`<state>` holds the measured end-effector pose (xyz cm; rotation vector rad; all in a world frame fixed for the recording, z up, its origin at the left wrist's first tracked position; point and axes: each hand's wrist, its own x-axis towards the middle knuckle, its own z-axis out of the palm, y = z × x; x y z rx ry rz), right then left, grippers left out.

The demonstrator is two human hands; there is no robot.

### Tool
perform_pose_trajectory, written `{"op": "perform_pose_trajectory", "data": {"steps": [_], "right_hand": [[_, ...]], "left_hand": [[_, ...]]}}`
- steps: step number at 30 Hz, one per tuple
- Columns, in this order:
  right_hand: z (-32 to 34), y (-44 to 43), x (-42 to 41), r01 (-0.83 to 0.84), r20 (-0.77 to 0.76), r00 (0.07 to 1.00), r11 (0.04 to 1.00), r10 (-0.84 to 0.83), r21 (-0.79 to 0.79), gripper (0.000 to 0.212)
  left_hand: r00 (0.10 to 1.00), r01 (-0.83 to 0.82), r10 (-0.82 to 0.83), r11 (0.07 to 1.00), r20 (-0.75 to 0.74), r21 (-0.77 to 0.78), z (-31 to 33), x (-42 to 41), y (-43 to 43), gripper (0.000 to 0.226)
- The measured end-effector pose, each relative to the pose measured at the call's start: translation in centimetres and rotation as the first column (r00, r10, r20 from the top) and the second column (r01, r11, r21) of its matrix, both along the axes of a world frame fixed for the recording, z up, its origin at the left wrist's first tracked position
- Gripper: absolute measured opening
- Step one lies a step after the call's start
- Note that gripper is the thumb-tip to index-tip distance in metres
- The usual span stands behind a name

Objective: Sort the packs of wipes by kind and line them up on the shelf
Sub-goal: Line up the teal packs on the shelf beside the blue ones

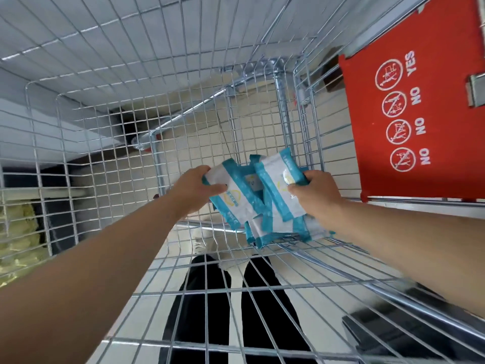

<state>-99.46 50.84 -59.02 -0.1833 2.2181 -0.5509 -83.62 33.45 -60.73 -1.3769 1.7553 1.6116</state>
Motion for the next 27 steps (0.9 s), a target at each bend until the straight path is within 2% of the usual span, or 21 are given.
{"op": "perform_pose_trajectory", "data": {"steps": [2,4,8,12,14,18,22,27], "right_hand": [[1.5,-1.0,-0.5,-0.035,-0.03,0.999,0.997,0.033,-0.062,0.011],[3.5,-2.1,-0.8,-0.104,-0.098,0.991,0.987,0.092,-0.125,0.021],[9.4,-5.0,-1.1,-0.252,-0.244,0.949,0.943,0.198,-0.218,0.012],[17.9,-8.3,-0.4,-0.422,-0.413,0.864,0.862,0.288,-0.281,0.016],[22.7,-9.9,0.7,-0.461,-0.442,0.849,0.814,0.289,-0.353,0.014],[32.7,-12.9,4.5,-0.548,-0.503,0.812,0.684,0.296,-0.482,0.006],[42.8,-15.5,10.3,-0.647,-0.548,0.757,0.528,0.357,-0.55,0.006],[52.8,-18.4,20.0,-0.709,-0.605,0.705,0.355,0.371,-0.609,0.011]], "left_hand": [[0.998,-0.048,0.05,0.997,-0.039,0.056,1.5,0.3,-0.4,0.02],[0.994,-0.08,0.082,0.996,-0.074,0.041,3.8,0.6,-0.8,0.019],[0.954,-0.251,0.247,0.968,-0.167,-0.004,9.7,2.0,-2.1,0.028],[0.87,-0.447,0.399,0.886,-0.289,-0.122,17.7,4.8,-2.8,0.035],[0.81,-0.543,0.459,0.822,-0.366,-0.171,22.2,6.7,-3.0,0.037],[0.696,-0.67,0.509,0.715,-0.507,-0.202,31.7,11.3,-3.1,0.026],[0.531,-0.784,0.558,0.61,-0.637,-0.119,40.7,17.2,-3.1,0.021],[0.3,-0.889,0.53,0.457,-0.793,-0.031,50.0,26.5,-3.3,0.026]]}}
